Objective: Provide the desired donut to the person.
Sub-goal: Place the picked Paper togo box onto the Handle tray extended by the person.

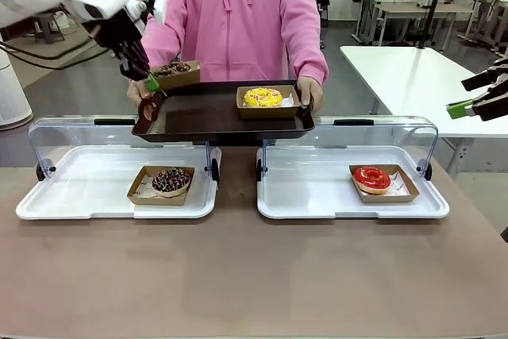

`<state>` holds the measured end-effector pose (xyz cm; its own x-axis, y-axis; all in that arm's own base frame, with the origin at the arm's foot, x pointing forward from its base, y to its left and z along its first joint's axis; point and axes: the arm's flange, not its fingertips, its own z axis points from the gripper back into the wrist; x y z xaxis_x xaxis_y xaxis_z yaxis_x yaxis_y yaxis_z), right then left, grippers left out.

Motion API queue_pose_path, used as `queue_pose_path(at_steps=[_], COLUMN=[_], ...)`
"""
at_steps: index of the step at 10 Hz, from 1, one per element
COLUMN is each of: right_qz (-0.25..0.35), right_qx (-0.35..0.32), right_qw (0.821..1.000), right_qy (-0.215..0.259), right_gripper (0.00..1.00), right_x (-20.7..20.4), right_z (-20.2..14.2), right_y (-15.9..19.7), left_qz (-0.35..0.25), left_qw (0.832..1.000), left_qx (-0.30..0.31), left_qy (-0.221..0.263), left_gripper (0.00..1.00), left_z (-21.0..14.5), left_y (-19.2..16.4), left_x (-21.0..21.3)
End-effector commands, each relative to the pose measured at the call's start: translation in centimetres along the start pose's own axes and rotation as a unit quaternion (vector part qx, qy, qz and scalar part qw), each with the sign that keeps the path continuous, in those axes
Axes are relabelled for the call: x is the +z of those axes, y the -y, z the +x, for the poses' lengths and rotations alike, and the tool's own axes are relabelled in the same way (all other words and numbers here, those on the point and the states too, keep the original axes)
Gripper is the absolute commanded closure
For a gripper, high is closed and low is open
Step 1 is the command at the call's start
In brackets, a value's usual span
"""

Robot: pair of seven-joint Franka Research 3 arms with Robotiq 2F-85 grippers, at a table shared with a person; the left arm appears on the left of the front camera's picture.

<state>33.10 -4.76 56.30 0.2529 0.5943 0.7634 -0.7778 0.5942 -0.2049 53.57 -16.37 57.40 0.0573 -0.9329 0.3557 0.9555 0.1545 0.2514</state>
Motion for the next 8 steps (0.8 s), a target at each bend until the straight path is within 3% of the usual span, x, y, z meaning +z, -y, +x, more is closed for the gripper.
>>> queue_pose_path(at_steps=[1,4,8], right_qz=[-0.001,-0.001,-0.001], right_qx=[-0.001,-0.001,-0.001], right_qw=[1.000,1.000,1.000], right_qy=[-0.004,-0.004,-0.004], right_gripper=[0.00,0.00,0.00], right_x=[-0.1,-0.1,-0.1], right_z=[-0.1,-0.1,-0.1], right_y=[0.0,0.0,0.0], left_qz=[-0.006,-0.044,-0.063], left_qw=[0.999,0.994,0.992], left_qx=[-0.034,-0.098,-0.105], left_qy=[-0.023,-0.036,-0.034], left_gripper=[0.98,0.98,0.98], left_z=[0.2,0.4,0.5], left_y=[-1.3,-0.4,0.6], left_x=[-1.2,-4.0,-5.2])
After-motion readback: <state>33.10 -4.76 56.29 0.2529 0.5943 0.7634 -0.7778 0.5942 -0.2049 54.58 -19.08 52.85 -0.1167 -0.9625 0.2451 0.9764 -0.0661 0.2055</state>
